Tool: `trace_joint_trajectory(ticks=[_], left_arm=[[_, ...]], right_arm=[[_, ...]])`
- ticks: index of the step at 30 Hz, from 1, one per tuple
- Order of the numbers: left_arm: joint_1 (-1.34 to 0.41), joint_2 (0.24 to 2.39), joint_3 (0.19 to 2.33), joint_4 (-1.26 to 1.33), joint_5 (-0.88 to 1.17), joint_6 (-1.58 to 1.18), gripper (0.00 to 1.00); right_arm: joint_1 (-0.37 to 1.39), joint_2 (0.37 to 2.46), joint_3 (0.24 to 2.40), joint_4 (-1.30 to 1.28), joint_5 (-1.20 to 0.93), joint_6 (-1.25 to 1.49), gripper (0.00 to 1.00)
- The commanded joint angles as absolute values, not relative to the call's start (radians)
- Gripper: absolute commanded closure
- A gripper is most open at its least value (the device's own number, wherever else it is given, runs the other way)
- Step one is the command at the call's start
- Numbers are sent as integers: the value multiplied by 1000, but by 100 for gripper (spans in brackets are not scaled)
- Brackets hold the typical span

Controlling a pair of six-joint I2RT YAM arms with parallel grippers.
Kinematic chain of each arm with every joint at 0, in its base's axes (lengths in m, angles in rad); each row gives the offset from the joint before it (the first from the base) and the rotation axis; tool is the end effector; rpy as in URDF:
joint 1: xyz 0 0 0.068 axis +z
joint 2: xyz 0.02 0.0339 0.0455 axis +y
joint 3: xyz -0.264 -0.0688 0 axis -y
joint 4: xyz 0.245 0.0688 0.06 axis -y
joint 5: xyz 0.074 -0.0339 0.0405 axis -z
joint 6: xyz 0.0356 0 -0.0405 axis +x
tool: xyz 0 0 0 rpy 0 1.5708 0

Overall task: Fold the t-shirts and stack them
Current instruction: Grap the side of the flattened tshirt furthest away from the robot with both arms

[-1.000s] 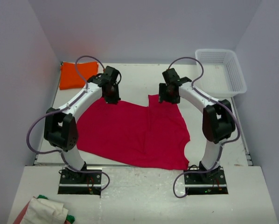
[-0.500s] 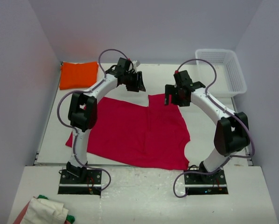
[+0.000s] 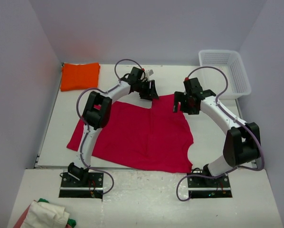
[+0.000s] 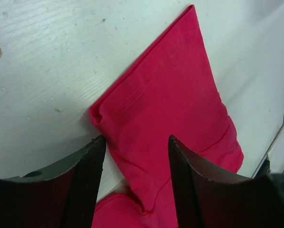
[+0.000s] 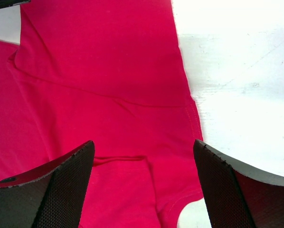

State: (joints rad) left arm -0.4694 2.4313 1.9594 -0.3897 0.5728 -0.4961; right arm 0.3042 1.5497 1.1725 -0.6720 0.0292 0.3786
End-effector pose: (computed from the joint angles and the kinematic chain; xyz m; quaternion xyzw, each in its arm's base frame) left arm 0.4669 -0.2585 0.1489 0.0861 0.9008 -0.3893 0.1720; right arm 0.3046 0.0945 0.2480 0.0397 0.9653 0.0730 0.2477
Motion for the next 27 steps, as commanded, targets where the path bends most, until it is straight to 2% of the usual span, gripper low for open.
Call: trace_joint_trajectory(ticks=[1, 9, 13, 16, 17, 18, 19, 27], left_arm=[[-471, 2467, 2017, -342, 592, -503, 43], [-469, 2528, 2066, -347, 591, -509, 45], [-465, 2554, 2097, -354, 584, -503, 55], [-460, 2589, 2149, -379, 592, -492, 73], [-460, 2605, 2163, -390, 607, -492, 90], [-459, 2606, 2172, -390, 615, -494, 97], [-459, 2605, 2174, -384, 624, -495, 100], [-465, 2416, 2025, -310, 709, -492, 100]], right_arm=[[291, 1493, 1170, -647, 6, 365, 15], [264, 1470, 1164, -647, 6, 362, 15], [245, 1488, 1169, -650, 6, 365, 15], [239, 1512, 1178, -650, 6, 373, 15], [235, 1535, 1190, -649, 6, 374, 15], [230, 1549, 1199, -649, 5, 376, 15], [227, 1565, 1210, -649, 6, 379, 16], [152, 1785, 1410, -649, -101, 368, 20]])
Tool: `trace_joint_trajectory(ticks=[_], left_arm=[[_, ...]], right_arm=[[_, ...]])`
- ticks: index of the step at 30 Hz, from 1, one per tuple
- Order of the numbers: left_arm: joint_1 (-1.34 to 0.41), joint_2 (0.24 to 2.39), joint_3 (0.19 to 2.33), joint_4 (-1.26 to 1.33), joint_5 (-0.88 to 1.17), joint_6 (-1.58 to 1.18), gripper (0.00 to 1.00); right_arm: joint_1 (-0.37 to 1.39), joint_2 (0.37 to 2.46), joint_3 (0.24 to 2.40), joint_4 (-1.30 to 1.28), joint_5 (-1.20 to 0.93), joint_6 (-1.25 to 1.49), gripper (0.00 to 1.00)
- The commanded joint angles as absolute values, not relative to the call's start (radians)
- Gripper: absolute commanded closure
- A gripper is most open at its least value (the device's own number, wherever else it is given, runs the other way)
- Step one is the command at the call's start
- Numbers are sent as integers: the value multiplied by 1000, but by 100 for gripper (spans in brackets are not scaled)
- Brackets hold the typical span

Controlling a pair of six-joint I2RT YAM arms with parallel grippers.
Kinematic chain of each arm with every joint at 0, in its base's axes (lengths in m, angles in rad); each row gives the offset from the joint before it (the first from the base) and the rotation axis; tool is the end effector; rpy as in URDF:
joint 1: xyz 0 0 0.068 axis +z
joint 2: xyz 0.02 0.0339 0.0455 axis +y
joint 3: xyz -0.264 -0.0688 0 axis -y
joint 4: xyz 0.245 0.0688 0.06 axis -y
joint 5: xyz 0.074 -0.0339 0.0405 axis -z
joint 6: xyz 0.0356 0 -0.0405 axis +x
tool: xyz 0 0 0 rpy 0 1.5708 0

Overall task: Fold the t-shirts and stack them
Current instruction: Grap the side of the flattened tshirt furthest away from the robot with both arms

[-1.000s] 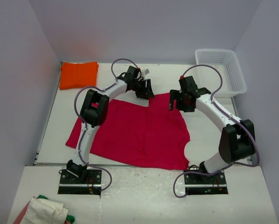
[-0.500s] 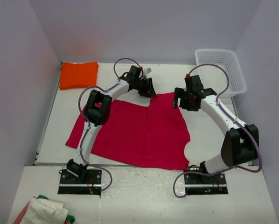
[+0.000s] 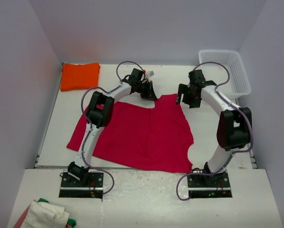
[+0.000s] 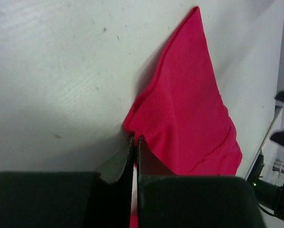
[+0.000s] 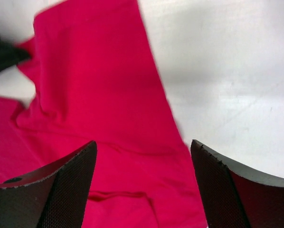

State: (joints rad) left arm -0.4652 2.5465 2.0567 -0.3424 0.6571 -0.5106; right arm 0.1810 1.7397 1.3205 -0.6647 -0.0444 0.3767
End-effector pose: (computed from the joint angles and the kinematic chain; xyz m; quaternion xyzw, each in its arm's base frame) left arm 0.4834 -0.2670 0.1236 0.0964 0.8851 -0.4260 0.1607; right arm 0.3576 0.0671 0.2320 0.0895 0.9662 0.0870 0.2258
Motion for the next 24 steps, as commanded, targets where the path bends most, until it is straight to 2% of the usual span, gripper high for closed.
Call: trace_joint_trajectory(ticks=[1, 4, 7, 13, 16, 24], left_arm=[[-465, 2399, 2001, -313, 707, -489, 100], [-465, 2339, 1950, -324, 695, -485, 100], [-471, 2301, 1914, -322, 695, -486, 100], [-486, 2269, 1911, -324, 724, -494, 100], [-497, 2263, 1914, -324, 745, -503, 100], [-561, 2194, 1833, -341, 736, -486, 100]], right_arm=[[146, 1831, 1434, -652, -106, 368, 20], [126, 1906, 1546, -684, -152, 354, 21], [120, 2031, 1746, -775, -166, 330, 23], [109, 2126, 1851, -819, -225, 318, 28], [107, 2125, 1850, -818, -274, 319, 30], [109, 1982, 1626, -703, -275, 348, 30]])
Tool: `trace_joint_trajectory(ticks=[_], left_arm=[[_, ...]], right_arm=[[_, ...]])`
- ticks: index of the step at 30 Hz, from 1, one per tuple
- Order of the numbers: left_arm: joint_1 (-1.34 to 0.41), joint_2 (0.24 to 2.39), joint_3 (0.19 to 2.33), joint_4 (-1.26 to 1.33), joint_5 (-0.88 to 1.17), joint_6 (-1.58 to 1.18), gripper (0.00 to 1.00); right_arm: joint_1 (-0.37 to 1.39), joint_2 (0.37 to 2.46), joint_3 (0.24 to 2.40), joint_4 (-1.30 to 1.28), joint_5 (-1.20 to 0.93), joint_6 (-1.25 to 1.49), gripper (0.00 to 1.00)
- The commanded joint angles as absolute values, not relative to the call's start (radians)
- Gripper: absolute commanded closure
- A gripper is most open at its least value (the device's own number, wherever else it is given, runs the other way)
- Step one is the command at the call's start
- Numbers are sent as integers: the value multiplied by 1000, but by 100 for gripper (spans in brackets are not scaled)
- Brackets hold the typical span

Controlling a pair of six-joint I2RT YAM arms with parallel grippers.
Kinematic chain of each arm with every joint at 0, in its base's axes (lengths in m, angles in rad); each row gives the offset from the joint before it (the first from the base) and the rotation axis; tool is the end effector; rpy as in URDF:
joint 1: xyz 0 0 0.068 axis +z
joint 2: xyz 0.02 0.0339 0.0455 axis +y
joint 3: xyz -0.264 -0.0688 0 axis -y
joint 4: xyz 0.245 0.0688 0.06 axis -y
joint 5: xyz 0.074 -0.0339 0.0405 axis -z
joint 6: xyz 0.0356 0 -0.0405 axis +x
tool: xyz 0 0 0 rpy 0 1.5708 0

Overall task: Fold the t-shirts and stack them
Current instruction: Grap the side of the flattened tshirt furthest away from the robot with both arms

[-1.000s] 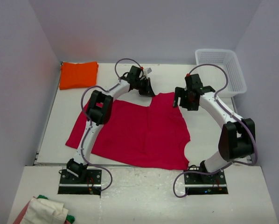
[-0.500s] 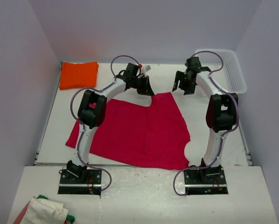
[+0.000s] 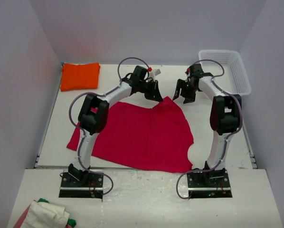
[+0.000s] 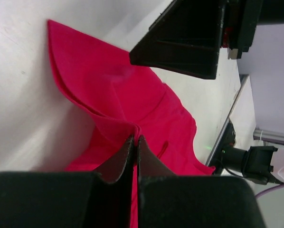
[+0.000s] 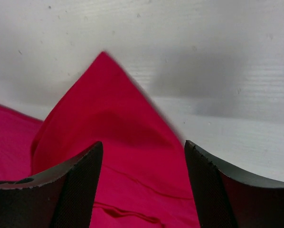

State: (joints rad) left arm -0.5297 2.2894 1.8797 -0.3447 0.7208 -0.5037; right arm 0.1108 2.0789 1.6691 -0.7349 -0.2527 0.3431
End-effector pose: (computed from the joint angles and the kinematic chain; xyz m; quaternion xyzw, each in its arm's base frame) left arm 0.4333 -0.2809 0.2007 0.1511 0.8570 -0.4649 0.1631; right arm 0.4382 0.0577 0.2028 0.0859 0.9662 0.1672 0.1767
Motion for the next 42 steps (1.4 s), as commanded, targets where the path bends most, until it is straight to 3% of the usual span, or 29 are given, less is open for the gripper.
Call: trace_joint_trajectory(ticks=[1, 14, 35, 38, 42], left_arm=[[-568, 2180, 1812, -341, 727, -488, 100], [-600, 1775, 1344, -281, 496, -534, 100], [-624, 1703, 1054, -256, 425, -560, 100], [-624, 1707, 1052, -268, 407, -563, 98], [-624, 1707, 1061, -276, 394, -572, 86]], right_arm=[[109, 1948, 1587, -690, -269, 348, 29], [112, 1793, 1421, -664, -250, 350, 28], [255, 1640, 1226, -641, -233, 345, 29], [282, 1657, 1218, -626, -253, 341, 37], [308, 1697, 1220, -594, -253, 347, 49]])
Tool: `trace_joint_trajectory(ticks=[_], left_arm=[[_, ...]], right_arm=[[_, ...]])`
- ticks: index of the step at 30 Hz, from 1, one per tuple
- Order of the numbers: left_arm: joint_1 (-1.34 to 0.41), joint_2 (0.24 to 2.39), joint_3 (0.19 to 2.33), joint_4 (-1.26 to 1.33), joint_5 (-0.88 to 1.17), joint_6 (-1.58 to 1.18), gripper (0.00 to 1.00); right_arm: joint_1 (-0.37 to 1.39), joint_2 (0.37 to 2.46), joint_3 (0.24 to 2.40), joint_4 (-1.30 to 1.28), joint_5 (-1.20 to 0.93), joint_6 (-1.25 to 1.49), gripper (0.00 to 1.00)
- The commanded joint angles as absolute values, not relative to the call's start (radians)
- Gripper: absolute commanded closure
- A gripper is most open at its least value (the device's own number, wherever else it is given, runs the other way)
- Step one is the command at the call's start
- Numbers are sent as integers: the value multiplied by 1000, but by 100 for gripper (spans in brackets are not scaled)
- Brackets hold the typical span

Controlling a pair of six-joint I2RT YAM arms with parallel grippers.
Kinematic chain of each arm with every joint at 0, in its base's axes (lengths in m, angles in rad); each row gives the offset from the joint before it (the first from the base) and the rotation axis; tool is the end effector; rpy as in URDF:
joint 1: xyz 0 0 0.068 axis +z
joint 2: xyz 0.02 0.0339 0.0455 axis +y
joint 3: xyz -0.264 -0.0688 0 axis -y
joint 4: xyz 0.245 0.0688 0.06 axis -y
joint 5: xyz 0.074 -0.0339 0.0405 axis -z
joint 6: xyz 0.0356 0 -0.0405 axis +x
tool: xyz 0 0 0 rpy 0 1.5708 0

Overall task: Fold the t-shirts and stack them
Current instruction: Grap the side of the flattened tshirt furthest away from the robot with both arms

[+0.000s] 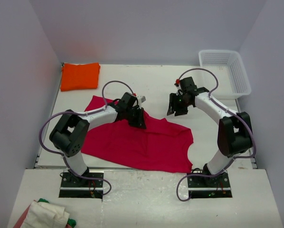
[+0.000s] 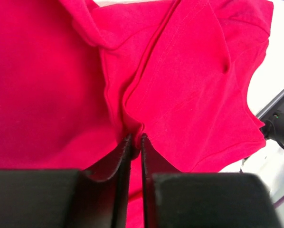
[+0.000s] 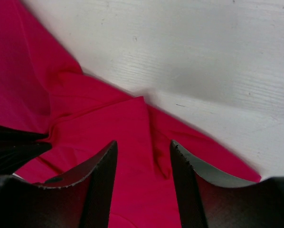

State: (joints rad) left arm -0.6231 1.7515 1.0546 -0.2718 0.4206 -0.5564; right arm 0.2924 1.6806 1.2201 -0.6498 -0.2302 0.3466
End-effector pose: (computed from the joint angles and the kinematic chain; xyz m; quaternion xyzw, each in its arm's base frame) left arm 0.2791 -0.2185 0.1742 0.0930 0.9314 -0.3270 0.1301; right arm 0.3264 0.1068 0.2234 0.0000 0.9675 0.1774 0.1801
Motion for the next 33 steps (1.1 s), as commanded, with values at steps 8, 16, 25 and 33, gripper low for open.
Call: trace_joint_trajectory(ticks=[8, 16, 25, 33], left_arm=[[-624, 1664, 1084, -325, 339, -569, 51], [-624, 1612, 1111, -362, 324, -557, 48], [-624, 1600, 1106, -376, 319, -541, 48], [-624, 1597, 1112, -379, 314, -538, 48]], right_arm=[[318, 1789, 1252, -574, -278, 341, 52], [331, 1865, 1288, -565, -296, 339, 55], [339, 1911, 1324, -571, -304, 334, 59], [344, 1917, 1309, -561, -304, 333, 63]])
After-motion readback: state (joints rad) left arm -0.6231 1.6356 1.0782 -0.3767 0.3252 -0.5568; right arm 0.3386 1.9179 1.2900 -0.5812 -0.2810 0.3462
